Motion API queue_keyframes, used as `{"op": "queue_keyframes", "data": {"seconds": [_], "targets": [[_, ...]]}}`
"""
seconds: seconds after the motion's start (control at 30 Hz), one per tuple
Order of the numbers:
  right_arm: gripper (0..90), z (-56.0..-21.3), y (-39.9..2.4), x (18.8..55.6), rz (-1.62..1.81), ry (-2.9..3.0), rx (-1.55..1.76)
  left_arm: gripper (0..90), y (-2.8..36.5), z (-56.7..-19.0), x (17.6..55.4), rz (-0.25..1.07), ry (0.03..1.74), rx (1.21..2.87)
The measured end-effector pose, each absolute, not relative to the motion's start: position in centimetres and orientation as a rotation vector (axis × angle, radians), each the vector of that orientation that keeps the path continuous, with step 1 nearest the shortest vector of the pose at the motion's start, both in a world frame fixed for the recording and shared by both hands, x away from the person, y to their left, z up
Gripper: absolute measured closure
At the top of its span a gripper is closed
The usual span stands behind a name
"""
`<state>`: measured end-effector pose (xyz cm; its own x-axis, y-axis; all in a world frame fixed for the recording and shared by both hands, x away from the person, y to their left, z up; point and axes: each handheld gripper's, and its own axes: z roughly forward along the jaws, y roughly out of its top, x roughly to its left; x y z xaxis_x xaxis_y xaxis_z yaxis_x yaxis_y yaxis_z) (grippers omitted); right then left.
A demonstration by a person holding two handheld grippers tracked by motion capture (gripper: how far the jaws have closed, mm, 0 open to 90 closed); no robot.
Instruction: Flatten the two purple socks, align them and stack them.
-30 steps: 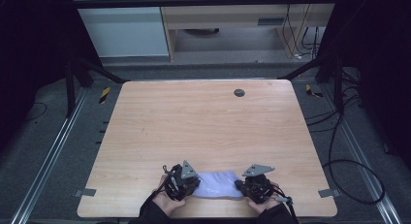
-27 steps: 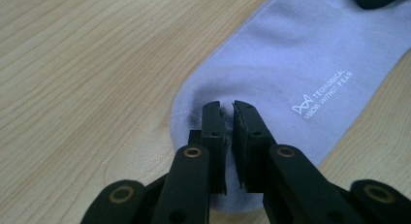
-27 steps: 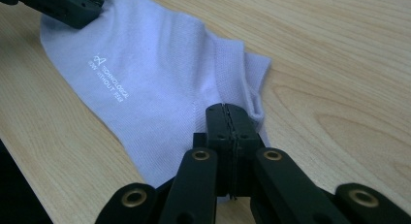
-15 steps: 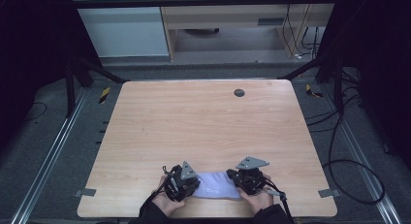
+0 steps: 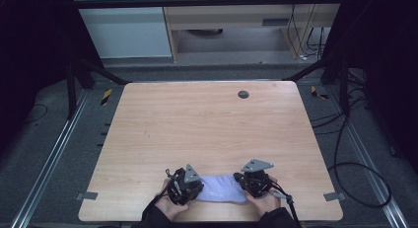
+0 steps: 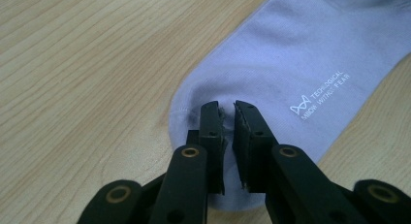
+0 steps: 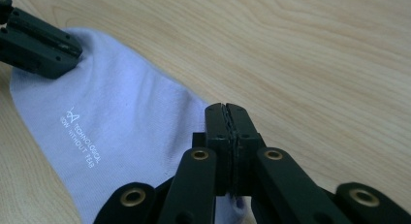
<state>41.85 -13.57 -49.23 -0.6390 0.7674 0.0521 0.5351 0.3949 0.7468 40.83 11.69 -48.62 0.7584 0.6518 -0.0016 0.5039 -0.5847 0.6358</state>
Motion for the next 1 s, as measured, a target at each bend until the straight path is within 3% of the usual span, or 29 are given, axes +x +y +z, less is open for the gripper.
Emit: {"op": "queue_keyframes", "data": {"seconds": [0.2,0.37,0.5,0.8,1.0], "targets": [[88.7,-49.2,-14.6,41.7,1.082,2.308,1.203,81.5,11.7,-48.6,40.8,0.306,0.864,2.322],[78.1,-48.8,-14.8,41.6,1.114,2.286,1.2,80.8,11.7,-48.6,40.8,0.307,0.862,2.325],[80.4,-47.9,-15.2,40.9,1.197,2.286,1.169,80.1,11.7,-48.6,40.7,0.309,0.86,2.324],[89.8,-50.0,-13.6,40.3,1.115,2.468,1.12,79.0,11.7,-48.6,40.7,0.313,0.863,2.321],[88.2,-49.4,-14.2,40.5,1.16,2.443,1.121,69.9,12.3,-47.6,40.6,0.341,0.851,2.242]]}}
